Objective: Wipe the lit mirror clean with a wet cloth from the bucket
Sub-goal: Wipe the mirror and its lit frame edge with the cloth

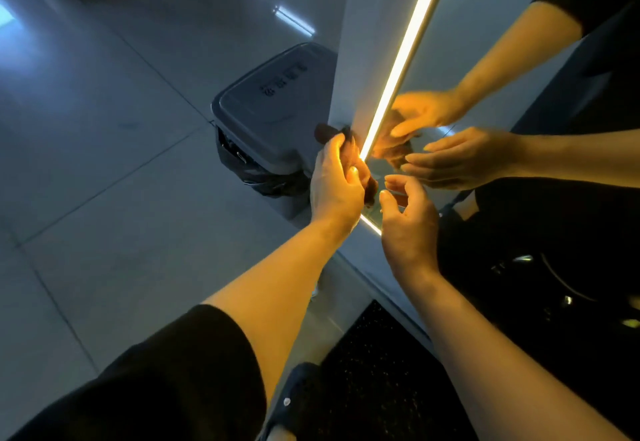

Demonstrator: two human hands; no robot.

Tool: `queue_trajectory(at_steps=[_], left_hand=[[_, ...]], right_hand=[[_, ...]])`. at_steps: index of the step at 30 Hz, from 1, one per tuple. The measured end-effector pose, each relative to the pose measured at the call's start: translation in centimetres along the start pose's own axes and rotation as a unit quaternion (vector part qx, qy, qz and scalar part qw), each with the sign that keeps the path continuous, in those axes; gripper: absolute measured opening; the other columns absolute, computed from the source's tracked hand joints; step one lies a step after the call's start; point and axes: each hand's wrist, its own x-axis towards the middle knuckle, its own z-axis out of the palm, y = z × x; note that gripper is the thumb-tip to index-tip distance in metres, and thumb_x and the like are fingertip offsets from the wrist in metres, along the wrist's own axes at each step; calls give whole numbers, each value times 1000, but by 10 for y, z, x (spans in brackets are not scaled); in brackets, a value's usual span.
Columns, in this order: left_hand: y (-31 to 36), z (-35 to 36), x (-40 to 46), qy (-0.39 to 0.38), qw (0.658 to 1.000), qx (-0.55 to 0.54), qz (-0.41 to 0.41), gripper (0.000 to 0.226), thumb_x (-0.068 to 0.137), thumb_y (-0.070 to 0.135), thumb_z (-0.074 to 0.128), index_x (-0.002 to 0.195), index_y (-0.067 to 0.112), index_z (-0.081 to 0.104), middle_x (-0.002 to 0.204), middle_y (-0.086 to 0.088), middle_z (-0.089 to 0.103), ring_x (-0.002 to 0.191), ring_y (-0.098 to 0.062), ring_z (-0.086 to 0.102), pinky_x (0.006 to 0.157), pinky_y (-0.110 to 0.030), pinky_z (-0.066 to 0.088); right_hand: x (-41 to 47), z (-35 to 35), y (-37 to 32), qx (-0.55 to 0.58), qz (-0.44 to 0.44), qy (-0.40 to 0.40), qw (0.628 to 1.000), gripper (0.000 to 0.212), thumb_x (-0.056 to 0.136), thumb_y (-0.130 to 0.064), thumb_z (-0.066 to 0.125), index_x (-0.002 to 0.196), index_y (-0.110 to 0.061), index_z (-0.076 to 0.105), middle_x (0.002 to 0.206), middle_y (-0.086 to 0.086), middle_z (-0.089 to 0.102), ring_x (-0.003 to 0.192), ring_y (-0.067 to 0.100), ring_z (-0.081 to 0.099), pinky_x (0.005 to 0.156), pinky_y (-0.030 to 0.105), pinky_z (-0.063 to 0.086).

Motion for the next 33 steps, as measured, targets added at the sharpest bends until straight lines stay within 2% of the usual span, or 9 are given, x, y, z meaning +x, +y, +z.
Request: queue_trajectory(at_steps=[2, 8, 12, 16, 19, 22, 25, 30, 33], left_hand=[[8, 1, -6, -34, 999, -18, -19, 36, 93, 0, 54, 127, 14, 56, 110, 3, 58, 103, -13, 55, 76, -2, 42], [47, -5, -25, 119, 985, -60, 114, 39, 88, -4, 59, 125, 5, 52, 120, -12, 60, 108, -14, 56, 94, -14, 44], [61, -17, -13, 93, 995, -27, -23, 34, 88, -1, 58, 121, 6, 59, 114, -15, 66, 107, -27, 61, 90, -30, 49], [85, -22, -25, 126, 978, -31, 164, 33, 89, -2, 59, 122, 5, 59, 112, -11, 63, 100, -13, 57, 89, -16, 47], [85, -26, -20, 2, 999, 32, 29, 30, 88, 0, 57, 116, 7, 65, 107, -14, 67, 99, -25, 62, 79, -22, 47], [87, -33, -19, 60, 998, 11, -10, 26, 91, 1, 57, 115, 9, 65, 114, -12, 65, 106, -24, 60, 84, -25, 44], [116, -47, -9, 142, 986, 4, 93, 31, 98, 5, 53, 128, 7, 57, 125, -10, 55, 108, -9, 48, 90, -15, 39], [128, -74, 22, -21, 994, 109, -26, 23, 97, 11, 54, 117, 10, 64, 115, -11, 66, 108, -29, 62, 94, -41, 52], [146, -87, 18, 54, 994, 72, 59, 29, 100, 11, 51, 127, 8, 60, 121, -11, 64, 113, -25, 60, 94, -29, 49]], right_hand=[[-2, -4, -9, 7, 2, 0, 1000, 21, 100, -14, 52, 120, -13, 61, 109, -6, 58, 94, 5, 58, 86, 18, 50], [-7, -21, -34, 20, 7, -5, 1000, 13, 99, -12, 54, 107, -18, 63, 101, -2, 67, 90, 5, 62, 80, 19, 49], [-8, -31, -51, 5, 10, 23, 1000, 16, 95, -6, 56, 104, -19, 62, 102, 0, 65, 94, 14, 60, 80, 16, 46], [-6, -46, -68, 2, 3, 7, 1000, 14, 99, -10, 55, 109, -14, 63, 97, -10, 62, 87, 3, 58, 74, 5, 42], [-2, -50, -82, -5, -3, 20, 1000, 20, 97, -8, 56, 115, -9, 64, 109, 3, 67, 95, 11, 60, 85, 26, 49], [2, -55, -96, -8, -17, 31, 999, 21, 95, -6, 57, 116, -6, 63, 113, 10, 67, 99, 17, 60, 90, 34, 49], [3, -62, -108, -24, -11, 8, 1000, 26, 97, -7, 56, 122, -6, 60, 116, 7, 64, 101, 14, 58, 86, 23, 47], [2, -69, -126, -42, -18, -9, 999, 34, 97, -8, 56, 131, -9, 53, 124, 7, 60, 98, 11, 56, 70, 3, 41], [2, -69, -139, -49, -26, -13, 998, 33, 96, -7, 58, 129, -9, 55, 121, 7, 60, 90, 8, 56, 68, 3, 41]])
